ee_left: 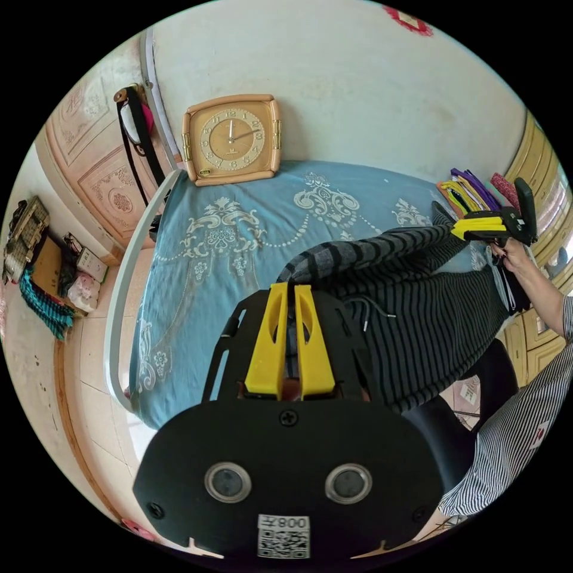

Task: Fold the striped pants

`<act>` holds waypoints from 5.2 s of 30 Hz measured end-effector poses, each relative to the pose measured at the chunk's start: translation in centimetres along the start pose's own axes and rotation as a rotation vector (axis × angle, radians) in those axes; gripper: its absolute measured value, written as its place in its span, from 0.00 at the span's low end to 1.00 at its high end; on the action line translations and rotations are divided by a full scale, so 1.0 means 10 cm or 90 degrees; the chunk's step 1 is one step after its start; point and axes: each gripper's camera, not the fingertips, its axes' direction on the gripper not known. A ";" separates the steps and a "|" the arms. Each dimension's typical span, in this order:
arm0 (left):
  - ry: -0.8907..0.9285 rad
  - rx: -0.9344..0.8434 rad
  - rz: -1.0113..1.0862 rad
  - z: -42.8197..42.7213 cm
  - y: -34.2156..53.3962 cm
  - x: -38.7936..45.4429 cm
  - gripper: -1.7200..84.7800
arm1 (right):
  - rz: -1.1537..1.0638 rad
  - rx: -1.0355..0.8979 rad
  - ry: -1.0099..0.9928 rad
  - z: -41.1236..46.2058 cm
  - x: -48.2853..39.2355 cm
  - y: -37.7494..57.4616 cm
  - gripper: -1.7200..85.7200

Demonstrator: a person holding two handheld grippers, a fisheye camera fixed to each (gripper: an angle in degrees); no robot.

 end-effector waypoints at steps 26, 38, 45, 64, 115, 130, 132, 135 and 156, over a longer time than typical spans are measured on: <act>-0.117 -0.180 0.144 0.25 1.70 0.79 0.03 | -0.100 -0.175 -0.134 0.58 -1.51 0.66 0.02; -0.111 -0.155 0.091 0.46 2.08 0.77 0.03 | -0.098 -0.188 -0.149 0.75 -1.42 0.55 0.02; -0.088 -0.187 0.047 0.82 2.35 0.76 0.03 | -0.071 -0.236 -0.179 1.15 -1.29 0.67 0.03; 0.060 -0.162 -0.106 1.53 2.86 1.08 0.02 | 0.080 -0.173 -0.263 0.72 -0.80 0.82 0.03; 0.408 -0.133 0.263 3.08 2.09 4.38 0.03 | 0.577 0.047 -0.116 -1.63 1.04 3.06 0.04; 0.346 -0.192 0.352 3.20 2.44 5.42 0.02 | 0.633 0.086 -0.099 -2.11 0.20 4.36 0.03; 0.258 -0.213 0.376 3.34 2.55 5.63 0.03 | 0.632 0.076 -0.118 -2.02 0.13 4.42 0.03; 0.260 -0.204 0.338 3.43 2.59 5.78 0.04 | 0.608 0.056 -0.083 -1.89 0.00 4.34 0.05; 0.222 -0.179 0.319 3.62 2.47 6.38 0.02 | 0.593 0.077 -0.083 -1.93 0.17 3.93 0.04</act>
